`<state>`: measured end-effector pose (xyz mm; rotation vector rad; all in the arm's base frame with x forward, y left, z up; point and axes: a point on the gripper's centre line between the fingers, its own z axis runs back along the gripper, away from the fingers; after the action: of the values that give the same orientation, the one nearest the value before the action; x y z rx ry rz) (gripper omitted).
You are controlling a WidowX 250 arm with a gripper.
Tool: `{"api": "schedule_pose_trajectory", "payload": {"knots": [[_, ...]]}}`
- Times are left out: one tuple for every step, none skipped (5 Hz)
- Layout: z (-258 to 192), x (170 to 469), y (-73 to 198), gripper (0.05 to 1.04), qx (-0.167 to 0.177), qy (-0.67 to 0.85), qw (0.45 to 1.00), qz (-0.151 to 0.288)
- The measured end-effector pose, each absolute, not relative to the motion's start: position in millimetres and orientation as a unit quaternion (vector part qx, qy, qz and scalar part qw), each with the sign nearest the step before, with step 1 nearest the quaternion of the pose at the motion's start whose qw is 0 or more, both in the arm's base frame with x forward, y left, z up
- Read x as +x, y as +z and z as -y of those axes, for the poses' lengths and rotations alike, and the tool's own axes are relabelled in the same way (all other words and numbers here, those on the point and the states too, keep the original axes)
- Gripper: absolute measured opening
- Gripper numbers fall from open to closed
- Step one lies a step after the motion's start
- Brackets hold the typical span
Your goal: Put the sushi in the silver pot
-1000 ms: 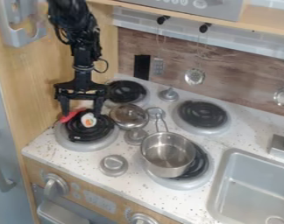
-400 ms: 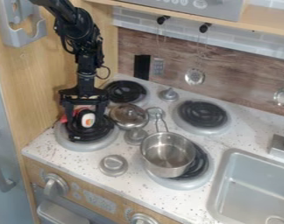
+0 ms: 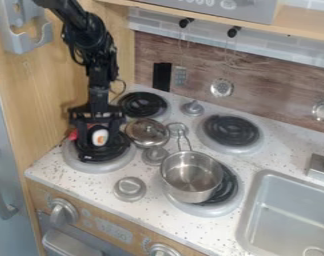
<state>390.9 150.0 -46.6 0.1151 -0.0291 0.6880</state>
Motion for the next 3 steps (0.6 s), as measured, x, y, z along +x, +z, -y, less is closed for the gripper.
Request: {"api": "schedule_pose_trajectory", "payload": {"knots": [[-128.7, 392.7, -39.1, 0.491, 0.06, 0.304, 0.951, 0.02], [-92.3, 400.8, -14.8, 0.449, 0.057, 0.254, 0.964, 0.05], [-61.6, 401.9, 3.7, 0.448, 0.053, 0.209, 0.974, 0.067]]}}
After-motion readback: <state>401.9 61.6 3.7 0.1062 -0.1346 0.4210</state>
